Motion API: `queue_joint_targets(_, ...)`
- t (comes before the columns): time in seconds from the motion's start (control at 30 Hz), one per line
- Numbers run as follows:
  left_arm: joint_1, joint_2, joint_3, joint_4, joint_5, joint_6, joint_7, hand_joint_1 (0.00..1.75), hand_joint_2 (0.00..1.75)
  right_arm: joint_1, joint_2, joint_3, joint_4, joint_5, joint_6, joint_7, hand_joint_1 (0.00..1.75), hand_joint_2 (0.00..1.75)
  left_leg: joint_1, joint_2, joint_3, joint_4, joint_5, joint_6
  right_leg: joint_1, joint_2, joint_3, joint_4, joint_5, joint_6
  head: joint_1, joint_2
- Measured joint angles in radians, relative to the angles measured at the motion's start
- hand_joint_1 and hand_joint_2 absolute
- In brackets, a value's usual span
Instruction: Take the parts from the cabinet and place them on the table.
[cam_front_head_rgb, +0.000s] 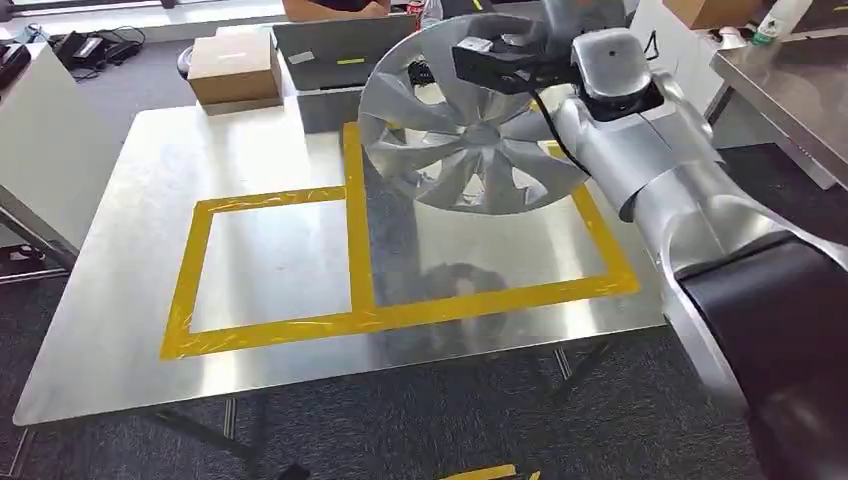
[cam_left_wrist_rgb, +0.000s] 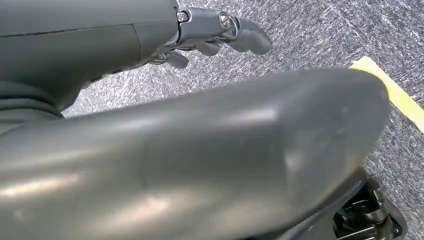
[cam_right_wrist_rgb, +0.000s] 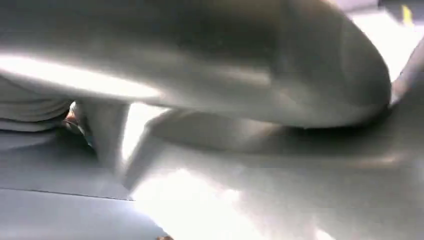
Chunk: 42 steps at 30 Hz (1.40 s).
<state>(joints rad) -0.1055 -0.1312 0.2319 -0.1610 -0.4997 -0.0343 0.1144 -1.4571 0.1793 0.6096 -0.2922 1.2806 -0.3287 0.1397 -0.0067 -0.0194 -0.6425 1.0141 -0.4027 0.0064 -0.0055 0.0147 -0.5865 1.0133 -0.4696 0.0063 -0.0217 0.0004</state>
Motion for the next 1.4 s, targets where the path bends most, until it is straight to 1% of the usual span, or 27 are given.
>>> queue_joint_targets(0.03,0.000,0.000,0.000,0.000,0.000,0.000,0.000,0.00,0.00,-0.003,-0.001,0.000,0.000,0.000,-0.011,-0.003,0.00,0.00,0.000,0.000,0.000,0.000,0.000,0.000,0.000,0.000,0.000,0.000,0.000,0.000,0.000,0.000)
queue_joint_targets(0.07,0.000,0.000,0.001,0.000,0.000,0.000,0.000,0.00,0.00,-0.010,-0.001,0.000,0.000,0.000,0.027,-0.004,0.00,0.00,0.000,0.000,0.000,0.000,0.000,0.000,0.000,0.000,0.000,0.000,0.000,0.000,0.000,0.000)
queue_joint_targets(0.1,0.000,0.000,0.003,0.000,0.000,0.000,0.000,0.00,0.00,-0.016,0.000,0.000,0.000,0.000,0.092,-0.005,0.00,0.00,0.000,0.000,0.000,0.000,0.000,0.000,0.000,0.000,0.001,0.000,0.000,0.000,0.000,0.000)
queue_joint_targets(0.13,0.000,0.000,0.005,0.000,0.000,0.000,-0.001,0.00,0.00,-0.018,0.002,0.000,0.000,0.000,0.173,-0.005,0.00,0.00,0.000,0.000,0.000,0.000,0.000,0.000,0.000,0.000,0.001,0.000,0.000,0.000,0.000,0.000)
queue_joint_targets(0.17,0.000,0.000,0.006,0.000,-0.001,0.000,-0.001,0.00,0.00,-0.013,0.002,0.000,0.000,0.000,0.200,-0.004,0.00,0.00,0.000,0.000,0.000,0.000,0.000,0.000,0.000,0.000,0.000,0.000,0.000,0.000,0.000,0.000)
queue_joint_targets(0.23,0.001,0.000,0.007,0.000,-0.002,0.000,-0.001,0.00,0.00,-0.002,0.003,-0.002,0.000,-0.006,0.157,-0.006,0.00,0.00,0.000,0.000,-0.001,0.000,0.000,0.000,0.000,0.000,-0.001,0.000,0.000,0.000,0.000,0.000)
queue_joint_targets(0.27,0.001,0.000,0.007,0.000,-0.003,0.000,-0.002,0.00,0.00,-0.004,0.002,-0.005,0.000,-0.009,0.161,-0.013,0.00,0.00,0.000,0.000,-0.001,0.000,0.000,0.000,0.000,0.000,0.000,0.000,0.000,0.000,0.000,0.000)
queue_joint_targets(0.3,0.001,-0.001,0.008,0.000,-0.003,0.000,-0.003,0.00,0.00,-0.011,0.003,-0.008,0.000,-0.003,0.204,-0.019,0.00,0.00,0.000,0.000,0.000,0.000,0.000,0.000,0.000,0.000,0.001,0.000,0.000,0.000,0.000,0.000)
queue_joint_targets(0.33,0.000,-0.001,0.008,0.000,-0.003,0.000,-0.003,0.00,0.00,-0.014,0.003,-0.008,0.000,0.003,0.231,-0.020,0.00,0.00,0.000,0.000,0.000,0.000,0.000,0.000,0.000,0.000,0.001,0.000,0.000,0.000,0.000,0.000)
queue_joint_targets(0.4,0.001,-0.001,0.008,0.000,-0.006,0.000,-0.006,0.00,0.00,-0.010,0.003,-0.010,0.000,-0.008,0.214,-0.022,0.00,0.00,0.000,0.000,-0.001,0.000,0.000,0.000,0.000,0.000,0.000,0.000,0.000,0.000,0.000,0.000)
queue_joint_targets(0.43,0.001,-0.001,0.008,0.000,-0.007,0.000,-0.006,0.00,0.00,-0.011,0.003,-0.015,0.000,-0.013,0.227,-0.028,0.00,0.00,0.000,0.000,-0.001,0.000,0.000,0.000,0.000,0.000,0.000,0.000,0.000,0.000,0.000,0.000)
queue_joint_targets(0.47,0.001,-0.001,0.009,0.000,-0.008,0.000,-0.008,0.00,0.00,-0.018,0.004,-0.017,0.000,-0.010,0.274,-0.037,0.00,0.00,0.000,0.000,-0.001,0.000,0.000,0.000,0.000,0.000,0.000,0.000,0.000,0.000,0.000,0.000)
queue_joint_targets(0.5,0.001,-0.001,0.012,0.000,-0.010,0.000,-0.008,0.00,0.00,-0.025,0.006,-0.017,0.001,-0.005,0.353,-0.042,0.00,0.00,0.000,0.000,-0.001,0.000,0.000,0.000,0.000,0.000,0.000,0.000,0.000,0.000,0.000,0.000)
queue_joint_targets(0.53,0.001,-0.001,0.016,0.000,-0.011,0.000,-0.008,0.00,0.00,-0.024,0.009,-0.017,0.001,-0.010,0.411,-0.041,0.00,0.00,0.000,0.000,-0.001,0.000,0.000,0.000,0.000,0.000,0.000,0.000,0.000,0.000,0.000,0.000)
queue_joint_targets(0.57,0.001,-0.002,0.019,0.000,-0.012,-0.008,-0.009,0.00,0.00,-0.019,0.010,-0.019,0.000,-0.028,0.396,-0.037,0.00,0.00,0.000,0.000,-0.001,0.000,0.000,0.000,0.000,0.000,0.000,0.000,0.000,0.000,0.000,0.000)
queue_joint_targets(0.63,0.001,-0.001,0.023,0.000,-0.013,-0.029,-0.011,0.00,0.00,-0.019,0.011,-0.040,-0.004,-0.057,0.301,-0.031,0.00,0.00,0.000,0.000,-0.001,0.000,0.000,0.000,0.000,0.000,0.000,0.000,0.000,0.000,0.000,0.000)
queue_joint_targets(0.67,0.001,0.000,0.024,0.000,-0.013,-0.029,-0.011,0.00,0.00,-0.026,0.011,-0.042,-0.004,-0.044,0.307,-0.031,0.00,0.00,0.000,0.000,-0.001,0.000,0.000,0.000,0.000,0.000,0.000,0.000,0.000,0.000,0.000,0.000)
queue_joint_targets(0.7,0.001,-0.001,0.024,0.000,-0.013,-0.024,-0.012,0.00,0.00,-0.034,0.011,-0.042,-0.004,-0.025,0.343,-0.029,0.00,0.00,0.000,0.000,0.000,0.000,0.000,0.000,0.000,0.000,0.001,0.000,0.000,0.000,0.000,0.000)
queue_joint_targets(0.73,0.001,-0.001,0.025,0.000,-0.013,-0.021,-0.012,0.00,0.00,-0.035,0.011,-0.042,-0.004,-0.024,0.349,-0.026,0.00,0.00,0.000,0.000,-0.001,0.000,0.000,0.000,0.000,0.000,0.000,0.000,0.000,0.000,0.000,0.000)
queue_joint_targets(0.8,0.001,-0.001,0.026,0.000,-0.015,-0.021,-0.015,0.00,0.00,-0.036,0.011,-0.045,-0.006,-0.049,0.322,-0.031,0.00,0.00,0.000,0.000,0.000,0.000,0.000,0.000,0.000,0.000,0.000,0.000,0.000,0.000,0.000,0.000)
queue_joint_targets(0.9,0.001,-0.002,0.032,0.000,-0.015,-0.010,-0.014,0.00,0.00,-0.045,0.011,-0.045,-0.006,-0.048,0.371,-0.033,0.00,0.00,0.000,0.000,0.000,0.000,0.000,0.000,0.000,0.000,0.001,0.000,0.000,0.000,0.000,0.000)
queue_joint_targets(0.97,0.001,-0.003,0.033,0.000,-0.016,-0.008,-0.014,0.00,0.00,-0.045,0.011,-0.049,-0.006,-0.076,0.371,-0.042,0.00,0.00,0.000,0.000,0.000,0.000,0.000,0.000,0.000,0.000,0.001,0.000,0.000,0.000,0.000,0.000)
queue_joint_targets(1.07,0.001,-0.003,0.034,0.000,-0.016,-0.007,-0.014,0.00,0.00,-0.051,0.011,-0.053,-0.006,-0.054,0.392,-0.047,0.00,0.00,0.000,0.000,0.000,0.001,0.000,0.000,0.000,0.000,0.001,0.000,0.000,0.000,0.000,0.000)
queue_joint_targets(1.27,0.002,-0.004,0.042,0.000,-0.019,-0.005,-0.014,0.00,0.00,-0.051,0.011,-0.053,-0.006,-0.047,0.374,-0.044,0.00,0.00,0.000,0.000,0.000,0.001,0.000,0.000,0.000,0.000,0.001,0.000,0.000,0.000,0.000,0.000)
queue_joint_targets(1.33,0.002,-0.004,0.045,0.000,-0.021,-0.005,-0.014,0.00,0.00,-0.052,0.011,-0.053,-0.006,-0.047,0.361,-0.044,0.00,0.00,0.000,0.000,0.000,0.001,0.000,0.000,0.000,0.000,0.001,0.000,0.000,0.000,0.000,0.000)
queue_joint_targets(1.4,0.002,-0.004,0.048,0.000,-0.022,-0.005,-0.014,0.00,0.00,-0.052,0.010,-0.053,-0.006,-0.048,0.331,-0.044,0.00,0.00,0.000,0.000,0.000,0.001,0.000,0.000,0.000,0.000,0.001,0.000,0.000,0.000,0.000,0.000)
